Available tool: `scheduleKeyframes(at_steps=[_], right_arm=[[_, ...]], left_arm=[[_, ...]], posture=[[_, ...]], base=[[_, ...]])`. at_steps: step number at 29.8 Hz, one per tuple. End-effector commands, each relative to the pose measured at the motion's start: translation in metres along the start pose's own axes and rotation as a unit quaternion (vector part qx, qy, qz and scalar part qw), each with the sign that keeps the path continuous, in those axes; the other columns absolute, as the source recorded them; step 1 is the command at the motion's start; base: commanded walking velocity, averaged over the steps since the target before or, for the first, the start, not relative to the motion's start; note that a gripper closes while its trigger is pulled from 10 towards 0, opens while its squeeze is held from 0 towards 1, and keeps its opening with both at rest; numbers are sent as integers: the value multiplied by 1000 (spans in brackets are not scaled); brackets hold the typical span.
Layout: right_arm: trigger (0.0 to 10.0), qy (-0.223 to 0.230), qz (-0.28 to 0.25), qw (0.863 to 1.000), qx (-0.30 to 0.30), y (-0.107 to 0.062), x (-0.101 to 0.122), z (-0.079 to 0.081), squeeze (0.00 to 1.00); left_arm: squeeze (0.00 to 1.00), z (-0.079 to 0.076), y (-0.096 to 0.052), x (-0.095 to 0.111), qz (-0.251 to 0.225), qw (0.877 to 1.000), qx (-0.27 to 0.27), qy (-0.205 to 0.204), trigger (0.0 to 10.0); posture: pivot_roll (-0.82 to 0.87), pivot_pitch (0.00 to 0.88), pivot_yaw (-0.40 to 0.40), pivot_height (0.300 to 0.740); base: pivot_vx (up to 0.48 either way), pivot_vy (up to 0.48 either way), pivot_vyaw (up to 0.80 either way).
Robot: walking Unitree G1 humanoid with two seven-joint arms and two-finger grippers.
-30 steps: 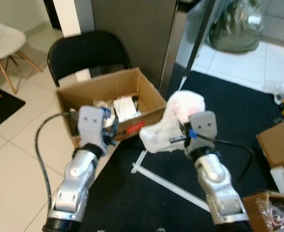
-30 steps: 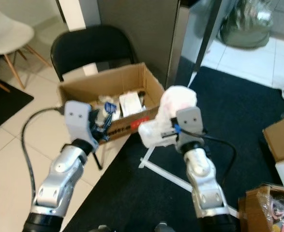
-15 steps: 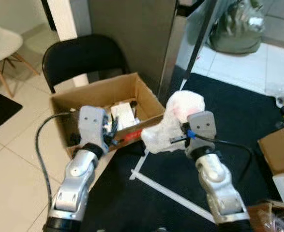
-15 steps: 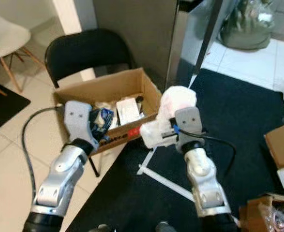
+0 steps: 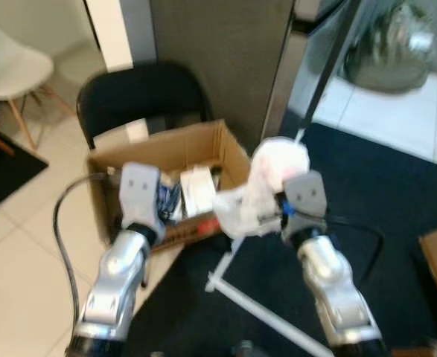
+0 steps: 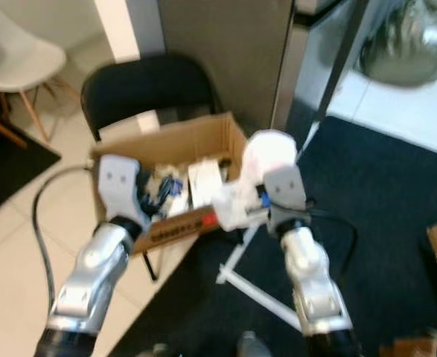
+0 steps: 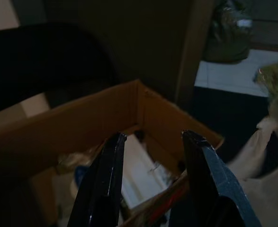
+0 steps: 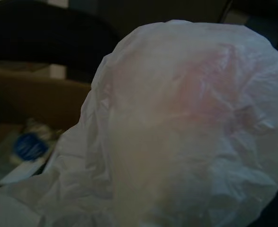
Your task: Picking trash to rubbish bin
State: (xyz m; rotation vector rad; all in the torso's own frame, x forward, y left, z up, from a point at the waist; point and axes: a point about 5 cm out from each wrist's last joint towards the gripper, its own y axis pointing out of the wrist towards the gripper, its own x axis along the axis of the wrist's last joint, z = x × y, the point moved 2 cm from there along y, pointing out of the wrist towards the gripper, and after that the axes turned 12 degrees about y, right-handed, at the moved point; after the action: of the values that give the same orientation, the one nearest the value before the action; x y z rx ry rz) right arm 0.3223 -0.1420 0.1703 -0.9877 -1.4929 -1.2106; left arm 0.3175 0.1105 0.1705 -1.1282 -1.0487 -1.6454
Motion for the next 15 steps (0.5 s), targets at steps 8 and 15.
scheduleKeyframes(at_steps=[8, 15], right_arm=[[10000, 0, 4, 1000, 11, -2, -3, 6, 0], [10000, -11, 5, 1000, 22, -2, -4, 9, 0]], left_arm=[[0, 2, -5, -8, 14, 1000, 1, 2, 10000], [0, 2, -6, -8, 13, 1000, 3, 3, 10000]], posture=[[-15, 155, -31, 740], [-14, 153, -36, 740]], base=[[266, 0, 0], [266, 0, 571]])
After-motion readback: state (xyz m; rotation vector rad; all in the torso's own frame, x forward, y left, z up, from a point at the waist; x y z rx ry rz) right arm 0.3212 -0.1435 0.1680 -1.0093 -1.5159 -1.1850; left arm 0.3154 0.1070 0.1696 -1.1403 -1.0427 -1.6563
